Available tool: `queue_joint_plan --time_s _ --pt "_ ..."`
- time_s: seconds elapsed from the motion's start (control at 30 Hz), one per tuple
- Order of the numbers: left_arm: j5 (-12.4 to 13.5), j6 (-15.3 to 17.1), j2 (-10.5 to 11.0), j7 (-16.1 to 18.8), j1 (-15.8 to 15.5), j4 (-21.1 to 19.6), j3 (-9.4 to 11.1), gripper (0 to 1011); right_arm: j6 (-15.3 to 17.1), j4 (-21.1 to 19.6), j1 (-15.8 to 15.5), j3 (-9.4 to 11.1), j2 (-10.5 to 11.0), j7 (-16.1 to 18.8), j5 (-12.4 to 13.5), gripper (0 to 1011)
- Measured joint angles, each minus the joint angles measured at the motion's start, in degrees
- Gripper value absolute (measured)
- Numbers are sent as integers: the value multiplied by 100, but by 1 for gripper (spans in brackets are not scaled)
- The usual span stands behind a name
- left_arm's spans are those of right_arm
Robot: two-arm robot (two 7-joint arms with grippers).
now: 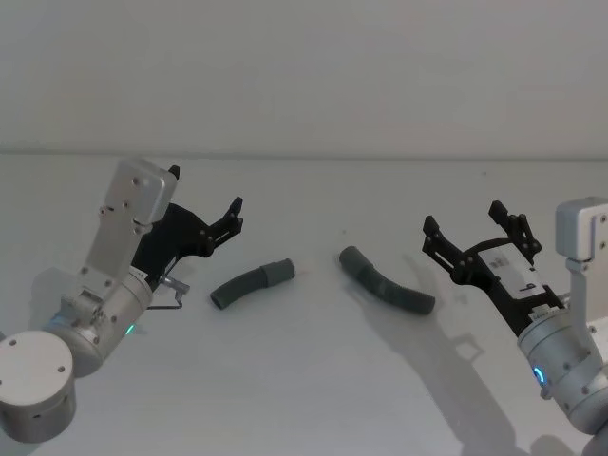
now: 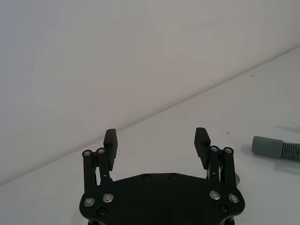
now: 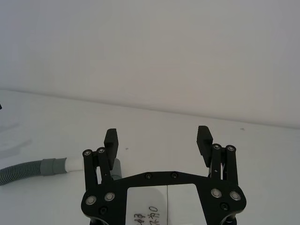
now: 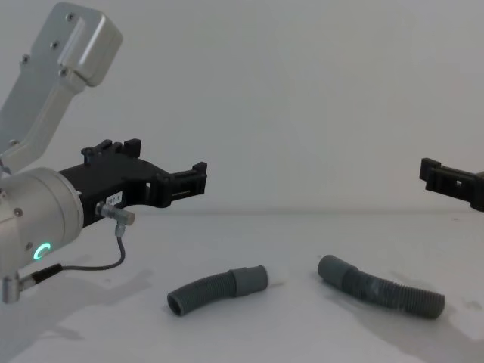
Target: Use both hands to pick up one end of the pipe from the table, align the ends, and insert them.
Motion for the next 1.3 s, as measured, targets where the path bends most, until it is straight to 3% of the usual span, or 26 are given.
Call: queue_joint_plan --time_s 1.3 --pt "0 1 0 0 0 0 0 1001 0 0 0 0 0 0 0 1000"
